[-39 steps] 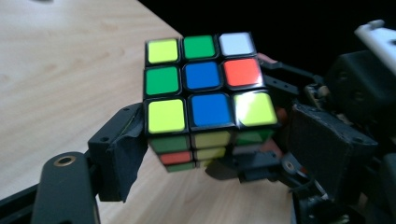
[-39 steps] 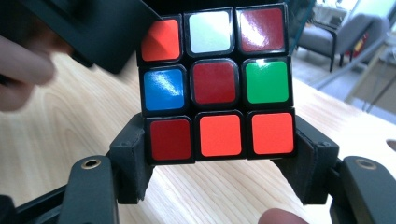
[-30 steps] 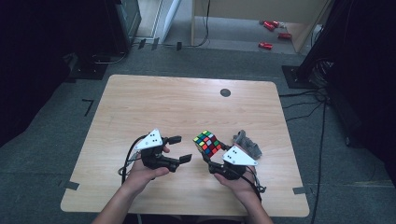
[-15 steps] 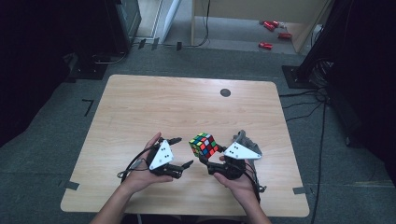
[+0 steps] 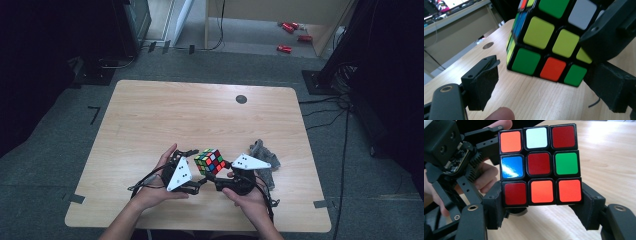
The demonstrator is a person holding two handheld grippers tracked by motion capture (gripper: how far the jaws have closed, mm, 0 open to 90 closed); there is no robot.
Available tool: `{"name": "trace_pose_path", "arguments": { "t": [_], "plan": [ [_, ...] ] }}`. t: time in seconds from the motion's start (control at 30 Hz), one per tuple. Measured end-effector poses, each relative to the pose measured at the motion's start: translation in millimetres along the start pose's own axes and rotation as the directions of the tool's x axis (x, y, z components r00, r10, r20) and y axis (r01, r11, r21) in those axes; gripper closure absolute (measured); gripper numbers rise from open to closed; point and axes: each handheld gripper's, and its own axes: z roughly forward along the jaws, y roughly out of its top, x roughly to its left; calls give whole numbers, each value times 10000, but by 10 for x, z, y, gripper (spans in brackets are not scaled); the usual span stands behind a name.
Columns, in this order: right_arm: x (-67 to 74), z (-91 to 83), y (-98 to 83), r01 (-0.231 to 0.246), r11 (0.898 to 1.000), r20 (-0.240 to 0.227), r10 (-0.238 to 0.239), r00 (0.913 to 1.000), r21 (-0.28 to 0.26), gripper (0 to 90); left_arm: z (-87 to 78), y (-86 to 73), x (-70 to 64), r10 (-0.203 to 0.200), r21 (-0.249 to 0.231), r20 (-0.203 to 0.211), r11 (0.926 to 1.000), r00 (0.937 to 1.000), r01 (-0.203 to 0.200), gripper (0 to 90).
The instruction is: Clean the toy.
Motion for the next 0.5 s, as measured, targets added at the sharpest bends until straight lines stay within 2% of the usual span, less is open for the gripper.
{"name": "trace_pose_path", "arguments": {
  "t": [0.13, 0.27, 0.43, 0.5],
  "plan": [
    [-15, 22, -4, -353, 9992, -403, 361, 9985, 202, 346, -10, 2, -26, 354, -163, 150, 9992, 9993, -351, 150],
    [-49, 40, -12, -801, 9953, -956, 851, 9918, 549, 345, -4, -11, -44, 697, -9, 150, 9976, 9975, -697, 183],
    [-62, 59, -20, -810, 9943, -974, 876, 9914, 691, 339, 4, -22, -49, 676, 167, 203, 9976, 9975, -679, 262],
    [-80, 50, -15, -907, 9943, -872, 953, 9916, 561, 313, -3, -21, -37, 407, 308, 275, 9987, 9988, -415, 327]
  ]
}}
